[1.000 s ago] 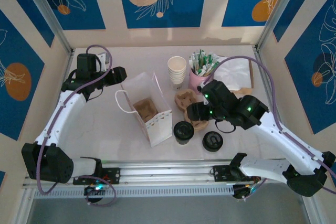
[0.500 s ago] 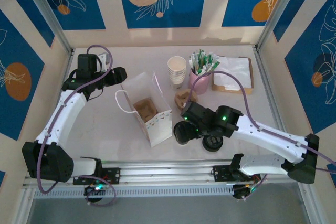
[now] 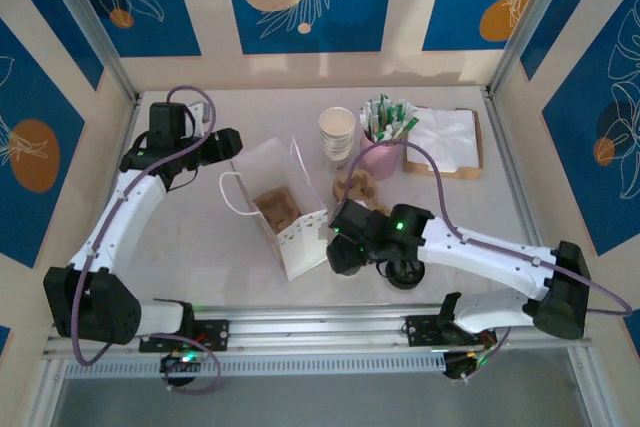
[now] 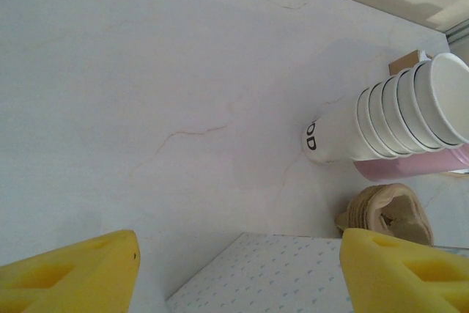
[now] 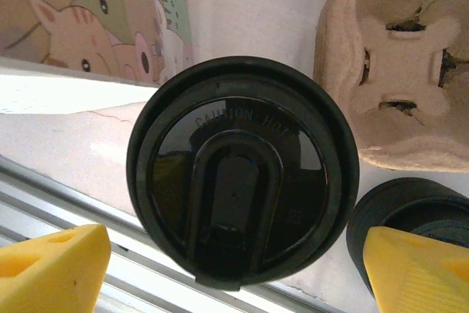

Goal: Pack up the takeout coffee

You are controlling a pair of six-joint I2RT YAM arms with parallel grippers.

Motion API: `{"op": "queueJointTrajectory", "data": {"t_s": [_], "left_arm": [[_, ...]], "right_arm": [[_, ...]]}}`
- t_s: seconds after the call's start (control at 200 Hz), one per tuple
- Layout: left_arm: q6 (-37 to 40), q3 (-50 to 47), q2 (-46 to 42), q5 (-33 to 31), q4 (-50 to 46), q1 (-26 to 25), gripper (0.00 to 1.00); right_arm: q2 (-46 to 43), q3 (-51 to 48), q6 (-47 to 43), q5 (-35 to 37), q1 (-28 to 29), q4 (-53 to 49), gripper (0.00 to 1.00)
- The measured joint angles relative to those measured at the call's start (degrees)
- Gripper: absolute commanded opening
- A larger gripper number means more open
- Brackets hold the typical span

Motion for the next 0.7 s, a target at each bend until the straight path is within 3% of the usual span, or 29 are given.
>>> {"op": "queueJointTrajectory", "data": {"t_s": [0.7], "left_arm": [[-0.02,0.0,0.44,0.02,0.0,0.0,0.73]], "right_arm": [[1.92,0.0,-0.2,2.03,0.26,1.25,0.81]]}}
